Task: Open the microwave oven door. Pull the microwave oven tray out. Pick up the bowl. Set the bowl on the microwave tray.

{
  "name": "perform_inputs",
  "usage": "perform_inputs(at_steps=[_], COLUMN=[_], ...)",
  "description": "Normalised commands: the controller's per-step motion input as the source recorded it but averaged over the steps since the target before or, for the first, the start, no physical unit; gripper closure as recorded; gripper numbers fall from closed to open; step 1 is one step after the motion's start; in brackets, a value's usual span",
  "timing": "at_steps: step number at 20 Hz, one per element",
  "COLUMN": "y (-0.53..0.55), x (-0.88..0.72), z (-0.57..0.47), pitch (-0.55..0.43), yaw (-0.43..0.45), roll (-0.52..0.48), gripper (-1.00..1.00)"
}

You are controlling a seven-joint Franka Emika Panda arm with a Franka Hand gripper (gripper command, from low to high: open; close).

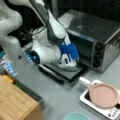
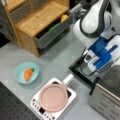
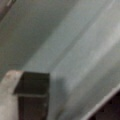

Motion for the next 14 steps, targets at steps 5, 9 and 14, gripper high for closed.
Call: perform_inputs(at_steps=[5, 9, 14], y=[-0.62, -0.41, -0.40], x=[-0.15, -0.12, -0.11], z=[-0.22, -0.26, -0.27], pitch=[0.012, 0.032, 0.041], yaw=[0.112, 0.109, 0.121], roll=[0.030, 0.083, 0.063], gripper=[1.00, 1.00, 1.00])
